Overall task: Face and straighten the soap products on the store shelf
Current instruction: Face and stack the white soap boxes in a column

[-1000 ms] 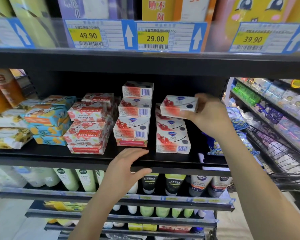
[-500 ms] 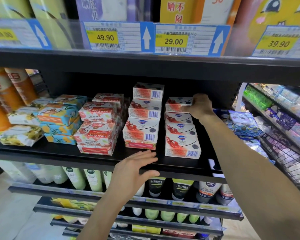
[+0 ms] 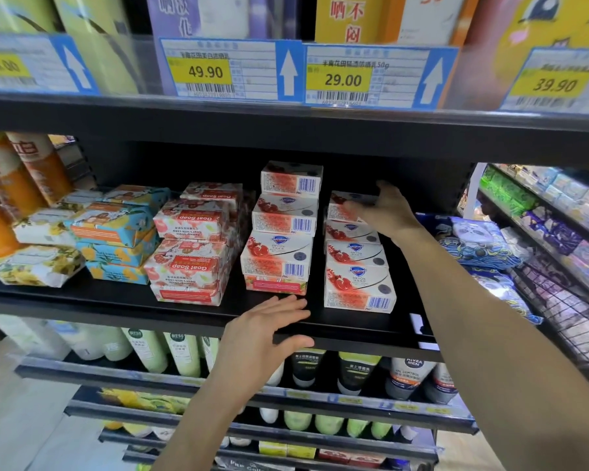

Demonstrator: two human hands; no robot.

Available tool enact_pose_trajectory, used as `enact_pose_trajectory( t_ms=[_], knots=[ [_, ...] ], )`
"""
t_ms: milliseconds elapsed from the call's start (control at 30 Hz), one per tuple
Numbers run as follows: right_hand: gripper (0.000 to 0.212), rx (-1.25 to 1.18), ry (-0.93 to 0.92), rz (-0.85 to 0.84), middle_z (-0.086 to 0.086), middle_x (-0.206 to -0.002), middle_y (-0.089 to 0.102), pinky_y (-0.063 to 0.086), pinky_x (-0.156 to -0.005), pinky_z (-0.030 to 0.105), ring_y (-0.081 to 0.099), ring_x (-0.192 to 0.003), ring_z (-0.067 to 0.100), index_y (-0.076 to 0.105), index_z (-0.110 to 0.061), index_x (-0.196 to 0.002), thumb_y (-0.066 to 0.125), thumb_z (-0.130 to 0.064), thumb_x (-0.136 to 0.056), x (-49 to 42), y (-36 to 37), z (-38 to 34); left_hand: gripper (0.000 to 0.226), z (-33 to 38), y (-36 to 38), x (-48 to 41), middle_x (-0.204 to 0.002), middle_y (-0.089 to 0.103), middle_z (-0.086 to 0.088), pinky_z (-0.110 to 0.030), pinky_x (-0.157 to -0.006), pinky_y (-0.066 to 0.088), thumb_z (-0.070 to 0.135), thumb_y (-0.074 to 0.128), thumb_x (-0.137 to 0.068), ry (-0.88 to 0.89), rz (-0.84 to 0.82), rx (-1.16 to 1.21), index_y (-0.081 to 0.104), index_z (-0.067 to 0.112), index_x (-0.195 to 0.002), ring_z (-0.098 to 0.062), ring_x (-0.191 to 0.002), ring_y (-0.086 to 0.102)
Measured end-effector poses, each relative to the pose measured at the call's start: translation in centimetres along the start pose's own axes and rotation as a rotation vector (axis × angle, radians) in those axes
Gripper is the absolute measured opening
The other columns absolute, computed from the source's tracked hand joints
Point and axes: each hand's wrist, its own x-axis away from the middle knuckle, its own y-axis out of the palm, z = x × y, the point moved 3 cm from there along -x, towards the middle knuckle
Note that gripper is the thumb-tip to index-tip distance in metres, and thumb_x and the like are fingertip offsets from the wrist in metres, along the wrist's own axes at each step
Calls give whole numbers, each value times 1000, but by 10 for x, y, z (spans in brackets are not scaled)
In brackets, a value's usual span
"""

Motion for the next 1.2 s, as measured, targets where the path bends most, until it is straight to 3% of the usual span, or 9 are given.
enact_pose_trajectory(
  t_ms=[100, 200, 333, 433, 567, 700, 833, 933, 1200],
  knots=[
    [79, 13, -149, -5, 3, -155, 45, 30, -104, 21, 43, -140, 18, 37, -18, -156, 78, -34, -89, 16, -6, -40, 46, 0, 0, 0, -135, 44, 38, 6, -106, 7, 47, 76, -85, -17, -5, -9, 66, 41, -129, 24, -133, 18],
    [69, -38, -208, -157, -7, -142, 45, 33, -102, 23, 43, -132, 10, 38, -21, -155, 71, -21, -94, 20, -1, -61, 46, 2, -1, 1, -136, 43, 38, 6, -106, 7, 47, 74, -86, -38, -11, -20, 65, 41, -131, 19, -136, 24],
    [89, -59, -185, -239, -3, -160, 39, 35, -117, 35, 39, -145, 16, 31, -27, -159, 80, -42, -85, 13, 15, -69, 46, 2, 1, 1, -137, 43, 37, 6, -106, 5, 46, 74, -88, -25, -11, 3, 64, 38, -132, 28, -133, 19],
    [95, -55, -180, -207, -1, -154, 48, 40, -116, 41, 47, -139, 16, 36, -25, -156, 84, -52, -79, 7, 24, -66, 43, 3, 0, 2, -137, 50, 31, 4, -109, 12, 44, 76, -86, -10, 6, 60, 69, 34, -128, 39, -122, 21],
    [76, -63, -222, -145, -8, -132, 60, 43, -103, 30, 55, -122, 9, 48, -21, -149, 82, -43, -84, 8, 26, -64, 39, 13, -16, 4, -109, 69, 27, -18, -98, 47, 59, 76, -79, -18, 197, 146, 80, 29, -103, 8, -111, 60],
    [52, -143, -229, -64, -14, -107, 65, 49, -97, 26, 62, -106, 7, 63, -15, -131, 84, -28, -85, 17, 23, -68, 29, 35, -53, -7, -95, 72, 17, -18, -81, 53, 49, 76, -82, 45, 355, 144, 80, 22, -94, -4, -92, 67],
    [46, -259, -191, 16, 5, -105, 72, 54, -90, 26, 66, -88, 7, 66, 0, -118, 86, -21, -83, 28, 15, -66, 37, 50, -92, -40, -109, 69, 11, -26, -91, 55, 41, 80, -82, -61, 360, 89, 72, 23, -113, -3, -99, 65],
    [32, -317, -155, 88, -4, -96, 69, 52, -86, 22, 63, -83, 4, 69, -10, -106, 87, -23, -82, 37, 6, -60, 69, 45, -105, -72, -134, 63, 5, -34, -105, 50, 43, 83, -80, -190, 268, 43, 58, 19, -139, -12, -122, 59],
    [31, -476, -123, 179, -8, -89, 65, 54, -81, 21, 65, -87, 11, 59, -31, -86, 86, -17, -82, 66, -8, -37, 88, 37, -92, -109, -151, 51, 0, -19, -91, 35, 34, 86, -82, -328, 108, 99, 38, 18, -154, -19, -137, 49]
  ],
)
